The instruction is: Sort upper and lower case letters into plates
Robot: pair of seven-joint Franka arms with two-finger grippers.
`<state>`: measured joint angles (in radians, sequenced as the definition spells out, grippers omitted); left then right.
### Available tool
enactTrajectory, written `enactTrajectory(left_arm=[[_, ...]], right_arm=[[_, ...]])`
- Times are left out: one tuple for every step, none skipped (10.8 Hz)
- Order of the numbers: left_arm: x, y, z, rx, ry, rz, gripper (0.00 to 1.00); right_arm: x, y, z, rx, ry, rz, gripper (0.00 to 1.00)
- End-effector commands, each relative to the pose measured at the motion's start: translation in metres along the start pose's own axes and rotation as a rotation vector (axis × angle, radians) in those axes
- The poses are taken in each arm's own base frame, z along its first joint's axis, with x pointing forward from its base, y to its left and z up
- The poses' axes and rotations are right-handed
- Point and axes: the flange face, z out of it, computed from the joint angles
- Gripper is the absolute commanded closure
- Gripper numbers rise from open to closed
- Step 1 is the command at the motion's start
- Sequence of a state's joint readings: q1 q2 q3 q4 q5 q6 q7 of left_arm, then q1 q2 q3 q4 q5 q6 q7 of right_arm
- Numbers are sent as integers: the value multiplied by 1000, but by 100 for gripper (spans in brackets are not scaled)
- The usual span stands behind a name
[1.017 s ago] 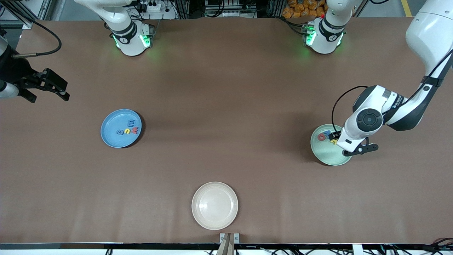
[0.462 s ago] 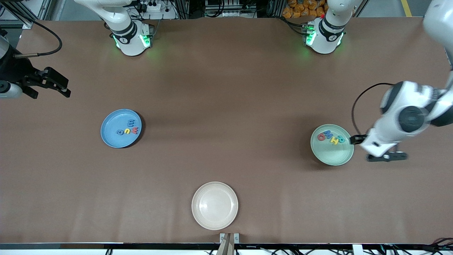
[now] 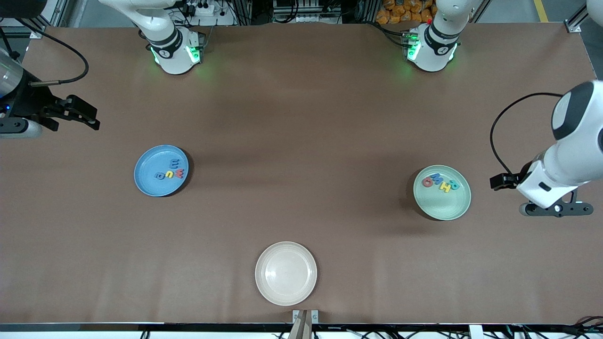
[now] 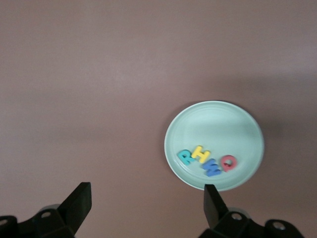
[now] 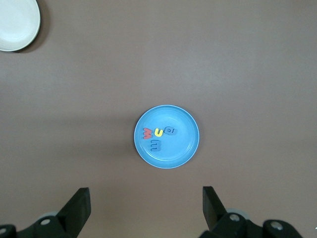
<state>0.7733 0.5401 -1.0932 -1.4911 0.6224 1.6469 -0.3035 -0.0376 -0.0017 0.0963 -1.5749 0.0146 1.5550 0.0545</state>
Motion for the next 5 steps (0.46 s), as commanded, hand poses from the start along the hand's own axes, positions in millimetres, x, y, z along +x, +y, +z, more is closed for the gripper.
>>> enactTrajectory(left_arm=[[-7, -1, -35, -19, -10, 101, 0], [-11, 0, -50, -19, -10, 149, 0], [-14, 2, -61, -32, -10, 175, 0], [-18, 2, -74, -48, -1, 208, 0], [-25, 8, -91, -41, 18, 266, 0]], right_arm=[[-8, 3, 0, -4, -8, -6, 0], [-9, 3, -1, -4, -9, -6, 0], [-9, 3, -1, -4, -9, -6, 0], [-9, 3, 0, -4, -9, -8, 0], [-9, 3, 0, -4, -9, -11, 0]])
